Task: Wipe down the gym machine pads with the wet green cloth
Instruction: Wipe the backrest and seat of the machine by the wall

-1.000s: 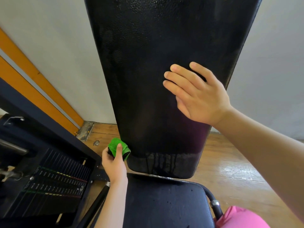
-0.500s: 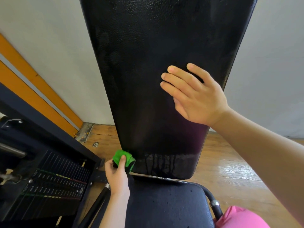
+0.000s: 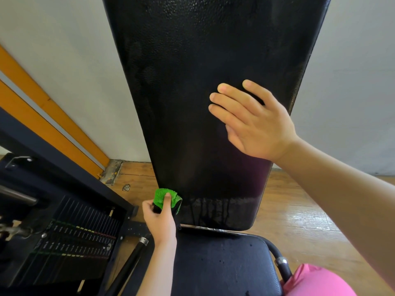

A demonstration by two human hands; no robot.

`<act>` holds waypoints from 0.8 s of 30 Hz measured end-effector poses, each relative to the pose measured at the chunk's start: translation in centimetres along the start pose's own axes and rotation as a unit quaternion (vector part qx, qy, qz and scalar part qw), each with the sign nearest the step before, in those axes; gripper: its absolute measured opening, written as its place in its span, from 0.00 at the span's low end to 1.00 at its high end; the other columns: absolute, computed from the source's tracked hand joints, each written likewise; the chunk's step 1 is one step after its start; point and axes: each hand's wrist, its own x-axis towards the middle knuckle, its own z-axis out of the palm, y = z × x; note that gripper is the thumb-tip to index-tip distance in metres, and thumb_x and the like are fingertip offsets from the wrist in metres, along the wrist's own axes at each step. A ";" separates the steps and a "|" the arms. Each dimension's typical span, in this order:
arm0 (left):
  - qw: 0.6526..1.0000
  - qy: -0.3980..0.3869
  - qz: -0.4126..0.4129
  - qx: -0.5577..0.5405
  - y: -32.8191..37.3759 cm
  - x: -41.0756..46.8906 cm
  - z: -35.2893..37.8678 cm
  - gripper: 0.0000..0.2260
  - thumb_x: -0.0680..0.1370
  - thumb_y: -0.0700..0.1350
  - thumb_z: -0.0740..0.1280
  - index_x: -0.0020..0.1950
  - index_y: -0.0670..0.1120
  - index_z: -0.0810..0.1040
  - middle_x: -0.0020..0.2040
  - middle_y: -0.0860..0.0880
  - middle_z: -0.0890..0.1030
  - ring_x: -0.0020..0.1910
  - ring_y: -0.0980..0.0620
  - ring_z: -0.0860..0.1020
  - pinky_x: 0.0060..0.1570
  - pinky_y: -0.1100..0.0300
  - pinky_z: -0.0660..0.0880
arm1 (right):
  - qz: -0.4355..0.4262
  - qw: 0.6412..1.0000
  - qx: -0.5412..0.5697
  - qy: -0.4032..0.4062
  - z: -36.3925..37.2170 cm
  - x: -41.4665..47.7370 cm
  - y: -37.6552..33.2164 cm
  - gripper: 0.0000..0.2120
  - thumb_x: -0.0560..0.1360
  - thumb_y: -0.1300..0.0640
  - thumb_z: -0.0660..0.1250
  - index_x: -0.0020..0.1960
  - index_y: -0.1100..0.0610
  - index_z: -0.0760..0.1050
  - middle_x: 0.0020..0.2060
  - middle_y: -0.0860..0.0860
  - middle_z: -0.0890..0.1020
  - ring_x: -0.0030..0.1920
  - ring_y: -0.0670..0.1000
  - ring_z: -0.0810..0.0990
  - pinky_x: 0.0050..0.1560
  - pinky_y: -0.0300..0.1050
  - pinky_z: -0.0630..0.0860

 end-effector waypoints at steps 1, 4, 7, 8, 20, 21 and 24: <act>1.000 -0.002 -0.001 0.005 -0.3 0.1 -0.1 0.10 0.76 0.41 0.70 0.42 0.43 0.68 0.38 0.50 0.72 0.36 0.55 0.70 0.38 0.63 0.68 | 0.000 1.000 0.000 0.000 0.0 0.0 0.0 0.21 0.79 0.56 0.58 0.70 0.57 0.70 0.69 0.53 0.74 0.70 0.54 0.70 0.72 0.52 0.61; 0.999 -0.018 -0.041 0.028 -2.0 0.4 -0.7 0.11 0.76 0.42 0.70 0.44 0.41 0.69 0.40 0.48 0.73 0.38 0.53 0.72 0.39 0.61 0.69 | 0.001 1.000 -0.001 0.000 0.1 -0.1 -0.1 0.21 0.79 0.56 0.58 0.70 0.57 0.70 0.69 0.53 0.74 0.70 0.53 0.71 0.72 0.52 0.61; 0.988 -0.022 -0.149 0.024 -4.6 0.2 -1.2 0.12 0.76 0.42 0.70 0.41 0.42 0.67 0.38 0.46 0.72 0.38 0.49 0.71 0.38 0.56 0.68 | 0.002 1.000 -0.007 -0.001 0.1 -0.1 0.0 0.21 0.79 0.56 0.58 0.70 0.57 0.70 0.69 0.52 0.74 0.70 0.53 0.71 0.72 0.52 0.61; 0.983 -0.020 -0.183 0.019 -5.2 0.1 -1.2 0.13 0.76 0.42 0.70 0.40 0.43 0.66 0.37 0.46 0.71 0.37 0.49 0.69 0.36 0.56 0.67 | 0.003 1.000 -0.006 0.000 0.1 -0.1 0.0 0.21 0.79 0.56 0.58 0.71 0.57 0.70 0.69 0.52 0.74 0.70 0.53 0.71 0.72 0.52 0.61; 0.991 -0.114 -0.049 -0.041 2.3 -0.9 0.2 0.12 0.75 0.43 0.70 0.39 0.47 0.68 0.38 0.50 0.74 0.41 0.52 0.75 0.42 0.56 0.71 | 0.003 1.000 0.001 0.002 0.1 -0.1 -0.1 0.20 0.79 0.56 0.58 0.70 0.57 0.70 0.69 0.53 0.74 0.70 0.54 0.71 0.72 0.52 0.61; 0.993 -0.104 -0.036 -0.032 2.4 -1.0 0.6 0.12 0.75 0.43 0.71 0.39 0.47 0.68 0.38 0.50 0.74 0.41 0.51 0.75 0.42 0.54 0.72 | 0.004 1.000 0.001 0.000 0.0 -0.1 -0.1 0.20 0.79 0.56 0.58 0.70 0.57 0.71 0.69 0.53 0.74 0.70 0.54 0.71 0.72 0.53 0.61; 0.997 -0.075 -0.024 -0.008 1.3 -1.6 1.1 0.10 0.74 0.43 0.71 0.42 0.45 0.69 0.39 0.47 0.76 0.41 0.48 0.76 0.44 0.50 0.76 | 0.007 1.000 -0.003 -0.004 0.0 -0.1 -0.1 0.21 0.79 0.56 0.58 0.70 0.57 0.70 0.69 0.53 0.74 0.70 0.54 0.71 0.72 0.53 0.61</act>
